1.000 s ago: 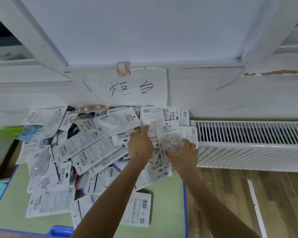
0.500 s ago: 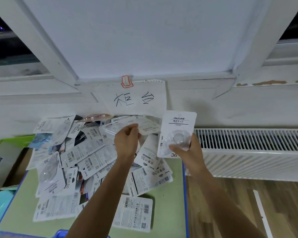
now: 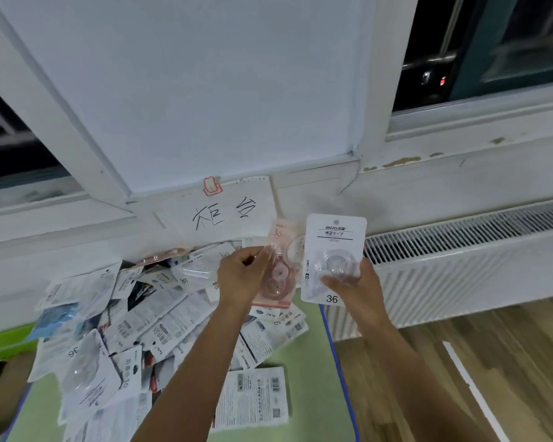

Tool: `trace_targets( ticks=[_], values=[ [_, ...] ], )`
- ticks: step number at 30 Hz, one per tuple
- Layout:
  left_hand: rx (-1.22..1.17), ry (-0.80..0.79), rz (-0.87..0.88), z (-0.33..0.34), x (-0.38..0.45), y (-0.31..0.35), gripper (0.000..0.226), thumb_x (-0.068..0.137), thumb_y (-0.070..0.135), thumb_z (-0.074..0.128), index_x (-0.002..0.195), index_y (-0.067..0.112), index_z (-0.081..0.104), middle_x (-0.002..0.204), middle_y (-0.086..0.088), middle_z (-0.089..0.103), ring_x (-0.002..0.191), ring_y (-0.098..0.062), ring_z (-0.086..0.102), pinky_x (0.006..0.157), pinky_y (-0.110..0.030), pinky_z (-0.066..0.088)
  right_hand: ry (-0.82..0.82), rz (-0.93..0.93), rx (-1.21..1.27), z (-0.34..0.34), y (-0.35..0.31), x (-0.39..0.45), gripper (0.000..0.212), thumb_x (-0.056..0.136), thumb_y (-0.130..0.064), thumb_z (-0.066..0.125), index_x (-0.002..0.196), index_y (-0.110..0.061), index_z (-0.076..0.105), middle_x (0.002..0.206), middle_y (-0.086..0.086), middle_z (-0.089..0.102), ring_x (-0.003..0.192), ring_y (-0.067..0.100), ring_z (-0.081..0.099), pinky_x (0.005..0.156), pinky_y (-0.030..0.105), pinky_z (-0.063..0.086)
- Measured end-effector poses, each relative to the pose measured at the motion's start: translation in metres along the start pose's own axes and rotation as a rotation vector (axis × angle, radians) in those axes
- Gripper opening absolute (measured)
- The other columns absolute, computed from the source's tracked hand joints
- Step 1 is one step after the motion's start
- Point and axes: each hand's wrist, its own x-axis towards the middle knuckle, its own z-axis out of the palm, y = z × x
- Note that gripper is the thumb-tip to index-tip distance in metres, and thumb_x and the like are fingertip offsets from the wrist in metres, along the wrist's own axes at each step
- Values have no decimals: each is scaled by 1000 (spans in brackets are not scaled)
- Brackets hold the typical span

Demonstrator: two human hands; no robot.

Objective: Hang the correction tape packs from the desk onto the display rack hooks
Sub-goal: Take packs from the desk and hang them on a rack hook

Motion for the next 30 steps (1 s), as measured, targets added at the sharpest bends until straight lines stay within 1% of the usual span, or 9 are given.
trace_targets(
  ticks=[4, 8, 11, 13, 16, 21, 24, 27, 30],
  values=[
    [-181, -197, -30, 4, -31, -3, 21, 87, 27, 69, 67, 28, 72, 75, 6, 72, 74, -13, 66, 72, -28, 52, 130, -2, -15, -14, 8, -48, 51, 71, -22, 82, 111, -26, 50, 104, -5, 66, 94, 15, 65, 76, 32, 51],
    [-230, -328, -31, 14, -69, -7, 16, 95, 31, 57, 82, 26, 65, 75, 13, 69, 62, 8, 62, 53, -11, 45, 245, -7, -40, -34, 16, -104, 52, 72, -23, 82, 115, -19, 52, 105, 0, 67, 95, 20, 67, 81, 44, 56],
    [-249, -472, -9, 27, -105, -4, 16, 98, 29, 53, 88, 22, 64, 71, 15, 71, 62, 4, 65, 50, -13, 48, 342, -62, -40, -56, 19, -152, 51, 73, -19, 81, 115, -18, 51, 108, 2, 66, 90, 17, 69, 72, 39, 58],
    [-242, -572, -17, 38, -131, 2, 18, 97, 30, 55, 84, 21, 65, 72, 9, 72, 66, -4, 69, 55, -21, 54, 406, -98, -38, -75, 20, -184, 51, 75, -13, 79, 117, -16, 51, 110, 3, 66, 87, 15, 70, 68, 34, 59],
    [-228, -724, -9, 60, -174, 13, 25, 96, 31, 56, 78, 19, 69, 77, 1, 73, 72, -12, 69, 63, -26, 56, 557, -91, -9, -106, 23, -229, 53, 75, -8, 77, 120, -13, 51, 110, 7, 65, 91, 20, 68, 73, 46, 58],
    [-232, -964, 48, 92, -259, 33, 31, 94, 35, 57, 73, 15, 68, 65, 4, 70, 59, -4, 66, 49, -18, 49, 782, -82, 16, -162, 34, -305, 42, 74, -4, 77, 105, -15, 52, 97, 0, 68, 85, 10, 68, 65, 32, 56],
    [-229, -1070, 87, 108, -318, 44, 31, 94, 33, 58, 68, 18, 68, 58, 8, 67, 52, 0, 61, 46, -14, 45, 897, -50, 66, -192, 45, -355, 41, 75, -5, 76, 105, -15, 50, 101, 3, 67, 88, 17, 68, 69, 42, 58],
    [-201, -1190, 93, 118, -381, 50, 26, 95, 31, 56, 76, 17, 68, 61, 11, 70, 53, 2, 64, 45, -12, 45, 1040, -38, 54, -220, 54, -410, 37, 74, -8, 78, 96, -22, 50, 92, -8, 66, 75, -6, 64, 56, 15, 50],
    [-122, -1306, 105, 122, -448, 54, 27, 95, 39, 53, 86, 19, 69, 77, 6, 74, 74, -8, 70, 63, -22, 56, 1149, -23, 14, -247, 63, -472, 36, 75, -9, 78, 91, -23, 49, 89, -10, 63, 76, 0, 63, 58, 17, 49]
  ],
)
